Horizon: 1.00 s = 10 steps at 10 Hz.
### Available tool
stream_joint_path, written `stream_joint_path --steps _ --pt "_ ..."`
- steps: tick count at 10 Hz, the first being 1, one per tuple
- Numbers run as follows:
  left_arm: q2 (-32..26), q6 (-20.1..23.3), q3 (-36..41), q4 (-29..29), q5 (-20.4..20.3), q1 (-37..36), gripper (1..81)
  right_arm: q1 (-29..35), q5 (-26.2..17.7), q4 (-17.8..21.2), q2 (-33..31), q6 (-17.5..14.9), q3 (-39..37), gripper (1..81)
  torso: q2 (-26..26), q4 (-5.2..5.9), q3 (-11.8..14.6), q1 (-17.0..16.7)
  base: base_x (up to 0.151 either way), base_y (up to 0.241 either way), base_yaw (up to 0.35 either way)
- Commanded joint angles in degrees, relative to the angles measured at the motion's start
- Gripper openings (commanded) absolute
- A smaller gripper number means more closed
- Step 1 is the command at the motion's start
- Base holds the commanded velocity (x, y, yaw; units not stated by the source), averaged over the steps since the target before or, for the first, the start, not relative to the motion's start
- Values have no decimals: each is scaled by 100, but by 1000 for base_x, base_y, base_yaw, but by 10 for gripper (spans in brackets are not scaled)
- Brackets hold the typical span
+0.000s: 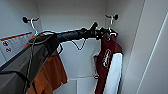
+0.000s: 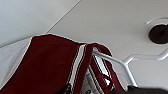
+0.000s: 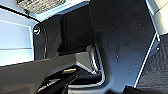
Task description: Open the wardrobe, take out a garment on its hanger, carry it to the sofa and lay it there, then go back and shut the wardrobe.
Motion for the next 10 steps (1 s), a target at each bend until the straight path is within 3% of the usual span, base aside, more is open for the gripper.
stream_joint_path --steps 1,4,10 --pt "17 -27 -114 -43 -334 -1211 811 205 -328 30 75 -2 -63 811 0 0 0 0 0 0 0" --pt "87 -53 -114 -69 -641 -1307 811 179 -337 30 171 -2 -176 811 0 0 0 0 0 0 0" --pt "473 -53 -456 -43 -633 -1325 811 179 -337 39 312 -2 -238 811 0 0 0 0 0 0 0"
